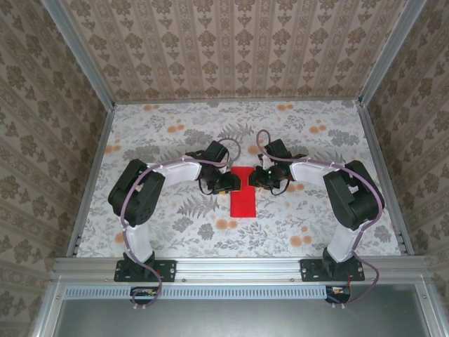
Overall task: Fold a paper plane with a square sheet of paper (fold left side to right side)
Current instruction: Hold the square sheet of paper at the center of the table.
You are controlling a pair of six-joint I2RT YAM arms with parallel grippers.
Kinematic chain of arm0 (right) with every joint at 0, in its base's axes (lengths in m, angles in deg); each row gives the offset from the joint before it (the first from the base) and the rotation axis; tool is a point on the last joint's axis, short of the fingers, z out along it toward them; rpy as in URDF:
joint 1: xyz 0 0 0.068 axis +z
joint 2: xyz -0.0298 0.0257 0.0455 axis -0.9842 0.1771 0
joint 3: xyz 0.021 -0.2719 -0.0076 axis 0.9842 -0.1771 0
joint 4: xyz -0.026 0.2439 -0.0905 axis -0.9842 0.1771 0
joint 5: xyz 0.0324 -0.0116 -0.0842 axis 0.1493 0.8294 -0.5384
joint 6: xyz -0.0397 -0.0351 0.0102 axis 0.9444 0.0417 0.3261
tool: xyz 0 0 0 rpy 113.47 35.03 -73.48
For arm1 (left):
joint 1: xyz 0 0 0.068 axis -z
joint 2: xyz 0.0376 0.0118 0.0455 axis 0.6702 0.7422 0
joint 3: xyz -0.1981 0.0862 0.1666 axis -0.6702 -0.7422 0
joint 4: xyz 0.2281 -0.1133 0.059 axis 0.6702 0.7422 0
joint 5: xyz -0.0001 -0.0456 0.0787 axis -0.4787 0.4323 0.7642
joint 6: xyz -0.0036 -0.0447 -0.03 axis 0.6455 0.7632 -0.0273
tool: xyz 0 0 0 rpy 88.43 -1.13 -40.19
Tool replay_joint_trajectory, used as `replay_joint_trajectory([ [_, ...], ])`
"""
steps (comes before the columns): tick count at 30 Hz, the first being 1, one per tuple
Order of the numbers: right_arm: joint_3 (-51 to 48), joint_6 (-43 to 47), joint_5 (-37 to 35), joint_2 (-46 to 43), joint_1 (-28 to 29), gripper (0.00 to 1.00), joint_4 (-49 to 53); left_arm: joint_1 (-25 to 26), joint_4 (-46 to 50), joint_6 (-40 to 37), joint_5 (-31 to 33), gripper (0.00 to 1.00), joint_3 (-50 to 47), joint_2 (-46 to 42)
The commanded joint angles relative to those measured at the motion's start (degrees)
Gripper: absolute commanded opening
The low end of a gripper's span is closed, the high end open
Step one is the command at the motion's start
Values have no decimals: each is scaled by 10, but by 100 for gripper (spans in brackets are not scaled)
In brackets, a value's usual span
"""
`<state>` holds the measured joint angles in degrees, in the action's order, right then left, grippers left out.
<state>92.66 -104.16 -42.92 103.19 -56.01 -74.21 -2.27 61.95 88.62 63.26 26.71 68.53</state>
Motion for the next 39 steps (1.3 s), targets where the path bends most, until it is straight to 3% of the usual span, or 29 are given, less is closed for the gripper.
replay_joint_trajectory([
  [1,-5,4,-66,-47,-1,37,27,8,32,-11,16,52,13,20],
  [7,-43,-6,-166,-123,-12,53,35,13,46,-10,23,52,25,33],
  [13,-71,-11,-205,-177,-20,57,34,17,59,-6,27,54,38,48],
  [21,-78,-7,-204,-192,-23,58,38,25,77,-7,30,56,57,67],
  [39,-81,-8,-130,-163,-23,56,18,29,96,-10,39,56,73,81],
])
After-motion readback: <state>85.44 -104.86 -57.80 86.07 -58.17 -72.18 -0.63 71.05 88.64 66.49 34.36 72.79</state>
